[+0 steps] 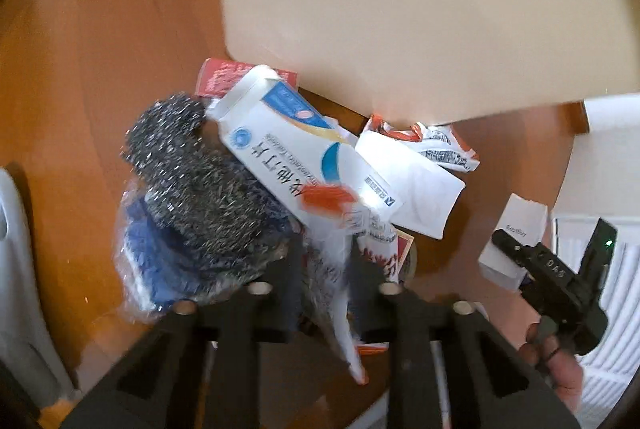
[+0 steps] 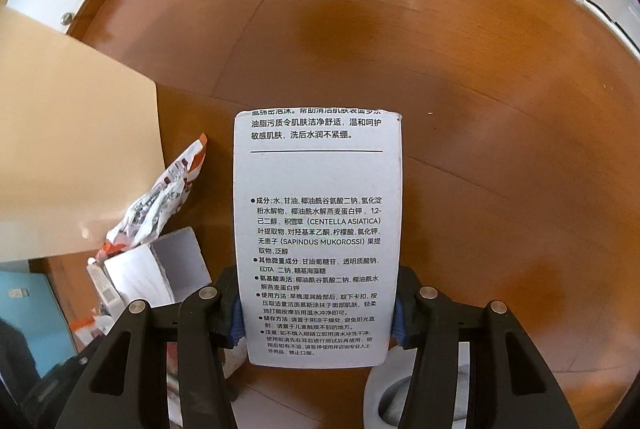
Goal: Collect trash
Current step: 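Drop the snack wrapper into the beige wastebasket from the left tool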
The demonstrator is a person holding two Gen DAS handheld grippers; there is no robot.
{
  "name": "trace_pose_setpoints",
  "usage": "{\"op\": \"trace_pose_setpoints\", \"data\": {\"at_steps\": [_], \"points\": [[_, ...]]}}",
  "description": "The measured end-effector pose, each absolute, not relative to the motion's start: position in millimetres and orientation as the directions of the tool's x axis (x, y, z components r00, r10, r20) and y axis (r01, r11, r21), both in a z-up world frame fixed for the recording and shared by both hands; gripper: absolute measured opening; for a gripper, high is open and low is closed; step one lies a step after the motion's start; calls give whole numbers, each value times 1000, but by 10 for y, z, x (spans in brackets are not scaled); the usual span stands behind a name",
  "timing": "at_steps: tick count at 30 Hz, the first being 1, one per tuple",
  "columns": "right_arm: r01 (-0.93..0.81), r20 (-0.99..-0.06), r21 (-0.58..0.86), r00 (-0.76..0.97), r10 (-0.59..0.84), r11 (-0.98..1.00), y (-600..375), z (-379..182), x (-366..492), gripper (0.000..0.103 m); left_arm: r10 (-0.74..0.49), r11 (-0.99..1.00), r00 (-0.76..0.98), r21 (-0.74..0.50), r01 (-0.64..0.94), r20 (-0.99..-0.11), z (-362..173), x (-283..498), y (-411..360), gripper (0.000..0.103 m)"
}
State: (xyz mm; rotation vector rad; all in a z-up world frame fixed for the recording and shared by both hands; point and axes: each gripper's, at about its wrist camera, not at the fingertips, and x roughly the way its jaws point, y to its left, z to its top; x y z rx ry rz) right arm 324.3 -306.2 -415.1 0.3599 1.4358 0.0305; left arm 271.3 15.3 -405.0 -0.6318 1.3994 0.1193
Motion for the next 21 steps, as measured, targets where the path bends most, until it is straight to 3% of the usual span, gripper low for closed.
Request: {"op": "trace_pose_setpoints", "data": {"at_steps": [4,11,16,19,21], "points": [[214,-961,263,141,237,941,-3092,-4206,3179,56,-282,853,223,-350,-387,-933,-3935,2777,78,6],[213,-950,268,218,222,939,-3066,-4017,3267,56,-292,835,319,-403,-376,-902,-3229,2534,6,6],[216,-934,273,294,204,937,-3069,-3808,3303,56,-369,832,509,-521,-193,-778,-1892,2804,-12,6],[237,-924,297,317,216,925,-3095,-3742,3296,56,-330,889,612,-454,-53,-719,-1164,3334,102,6],[248,-918,316,325,229,916,-3084,-3735,3273,56,-258,936,628,-352,-27,-734,-1065,3743,173,6]]}}
